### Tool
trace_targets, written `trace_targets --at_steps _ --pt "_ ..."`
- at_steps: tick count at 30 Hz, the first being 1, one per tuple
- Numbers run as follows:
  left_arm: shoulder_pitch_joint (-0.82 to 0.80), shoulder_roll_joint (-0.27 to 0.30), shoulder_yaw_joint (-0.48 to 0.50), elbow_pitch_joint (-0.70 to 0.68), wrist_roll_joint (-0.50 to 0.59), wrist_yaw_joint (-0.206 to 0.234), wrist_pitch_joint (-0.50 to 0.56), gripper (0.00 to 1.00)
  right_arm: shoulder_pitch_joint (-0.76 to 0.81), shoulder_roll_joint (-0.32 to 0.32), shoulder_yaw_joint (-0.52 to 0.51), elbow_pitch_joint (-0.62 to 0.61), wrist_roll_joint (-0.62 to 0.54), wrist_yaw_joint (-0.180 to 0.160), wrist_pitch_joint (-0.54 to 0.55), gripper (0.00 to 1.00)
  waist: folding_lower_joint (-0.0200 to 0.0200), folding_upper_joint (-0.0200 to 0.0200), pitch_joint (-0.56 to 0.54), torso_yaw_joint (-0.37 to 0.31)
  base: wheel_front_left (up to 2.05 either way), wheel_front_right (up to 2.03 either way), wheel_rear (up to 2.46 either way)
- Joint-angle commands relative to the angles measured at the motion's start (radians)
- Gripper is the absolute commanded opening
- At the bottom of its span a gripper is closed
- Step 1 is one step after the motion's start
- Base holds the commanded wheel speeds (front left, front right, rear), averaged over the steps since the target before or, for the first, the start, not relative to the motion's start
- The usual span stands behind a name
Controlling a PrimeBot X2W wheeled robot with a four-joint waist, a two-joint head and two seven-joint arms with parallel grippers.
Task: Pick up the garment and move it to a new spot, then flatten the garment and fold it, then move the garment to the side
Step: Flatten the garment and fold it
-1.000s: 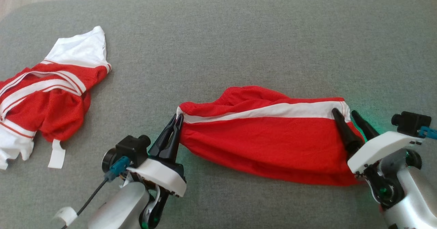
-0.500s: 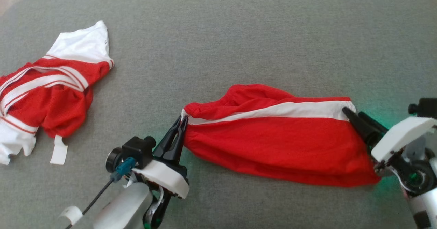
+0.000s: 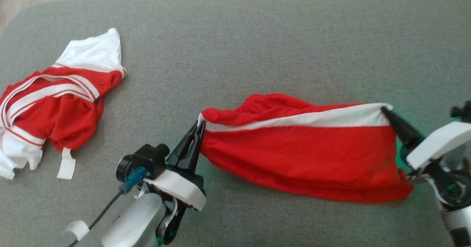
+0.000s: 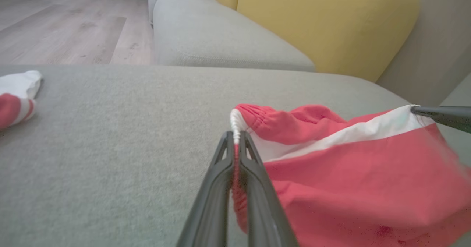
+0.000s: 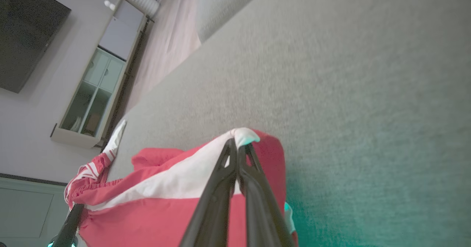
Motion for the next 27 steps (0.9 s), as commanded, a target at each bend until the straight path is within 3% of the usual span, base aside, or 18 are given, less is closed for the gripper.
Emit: trace_targets --at_steps 1,9,13,17,22,27 --pt "-0.036 0.012 0.047 -0.039 0.004 -0.008 -0.012 0.0 0.0 -0.043 -0.007 -0.061 0.0 -0.001 -0.02 0.0 0.0 0.0 -0.008 -0.009 0.0 0.0 0.0" --pt "-0.208 0.002 0.112 -0.156 -0.104 -0.061 0.121 0.0 -0.048 -0.149 -0.107 -0.225 -0.05 -0.001 -0.053 0.0 0.0 0.0 0.009 -0.054 0.0 0.0 0.0" --pt "-0.43 0.002 0.131 -0.198 -0.101 -0.081 0.219 0.0 -0.194 -0.185 -0.177 -0.254 -0.125 -0.001 -0.04 0.0 0.0 0.0 0.065 -0.09 0.0 0.0 0.0" --pt "-0.684 -0.02 0.142 -0.146 -0.065 -0.094 0.278 0.0 -0.421 -0.203 -0.191 -0.256 -0.217 -0.001 -0.027 0.0 0.0 0.0 0.147 -0.131 0.0 0.0 0.0" --pt "-0.966 -0.078 0.164 -0.024 -0.021 -0.109 0.233 0.0 -0.717 -0.208 -0.198 -0.217 -0.298 -0.001 -0.083 0.0 0.0 0.0 0.251 -0.17 0.0 0.0 0.0" --pt "-1.102 -0.104 0.172 0.09 -0.013 -0.128 0.112 0.0 -0.876 -0.21 -0.178 -0.193 -0.317 -0.001 -0.138 0.0 0.0 0.0 0.308 -0.191 0.0 0.0 0.0"
